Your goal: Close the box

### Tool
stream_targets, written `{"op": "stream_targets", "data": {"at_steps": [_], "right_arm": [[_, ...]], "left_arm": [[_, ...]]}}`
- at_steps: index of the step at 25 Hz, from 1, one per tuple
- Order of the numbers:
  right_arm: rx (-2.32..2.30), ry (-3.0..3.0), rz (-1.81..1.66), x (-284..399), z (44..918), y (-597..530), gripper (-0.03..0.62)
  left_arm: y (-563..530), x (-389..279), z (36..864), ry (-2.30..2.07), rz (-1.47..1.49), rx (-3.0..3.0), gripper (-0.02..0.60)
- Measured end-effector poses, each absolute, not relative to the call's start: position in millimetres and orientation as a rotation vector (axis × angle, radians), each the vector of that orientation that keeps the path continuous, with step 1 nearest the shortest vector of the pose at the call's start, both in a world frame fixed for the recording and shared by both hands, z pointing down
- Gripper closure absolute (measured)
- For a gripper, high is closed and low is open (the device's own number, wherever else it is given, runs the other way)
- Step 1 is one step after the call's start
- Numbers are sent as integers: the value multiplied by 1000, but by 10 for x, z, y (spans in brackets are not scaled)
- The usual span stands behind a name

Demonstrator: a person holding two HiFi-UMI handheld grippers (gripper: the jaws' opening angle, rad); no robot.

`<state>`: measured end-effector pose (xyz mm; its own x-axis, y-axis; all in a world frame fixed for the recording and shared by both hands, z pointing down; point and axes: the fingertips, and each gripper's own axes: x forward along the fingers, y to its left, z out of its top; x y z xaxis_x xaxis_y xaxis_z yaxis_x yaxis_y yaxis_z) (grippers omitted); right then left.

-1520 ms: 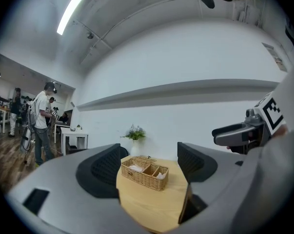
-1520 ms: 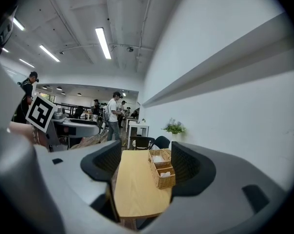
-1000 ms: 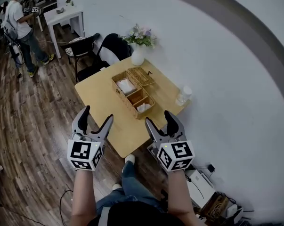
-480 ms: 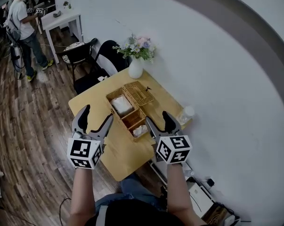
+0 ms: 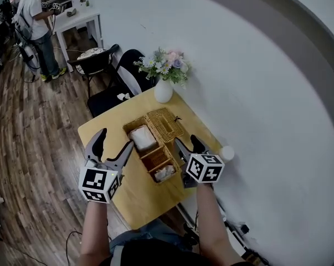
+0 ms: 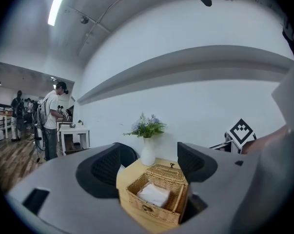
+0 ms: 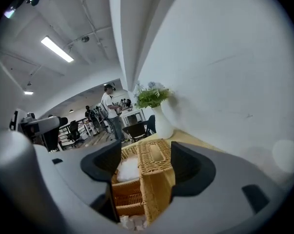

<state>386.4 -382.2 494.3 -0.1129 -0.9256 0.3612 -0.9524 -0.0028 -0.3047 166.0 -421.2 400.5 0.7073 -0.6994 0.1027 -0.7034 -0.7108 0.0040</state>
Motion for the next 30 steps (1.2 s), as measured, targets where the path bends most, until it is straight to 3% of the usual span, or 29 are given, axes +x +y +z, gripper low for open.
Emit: {"op": "stream_targets", "data": {"at_steps": [10,16,20,24,30], "right_arm": [[2051,-2071,1197,4201,5870,-4235,266],[2114,-2054,1687,4363,6154,-4346,268],[2074,-2049,1874,4370,6319,-4418,331],[2020,-2099,1918,4332,6370,-4473,410],[2041,-2139,1601,4354,6205,-4498,411]], "left_arm": [[-4370,1781,4326,-1152,244,2832,213],[-4385,1784,4376,-1157,266,2825,213],[-4382,1765,4412,-1173,306,2841,213],[-4350,1715,4442,-1185,322,2828,213],[-4278,1660,4508,-1194,381,2847,213]]}}
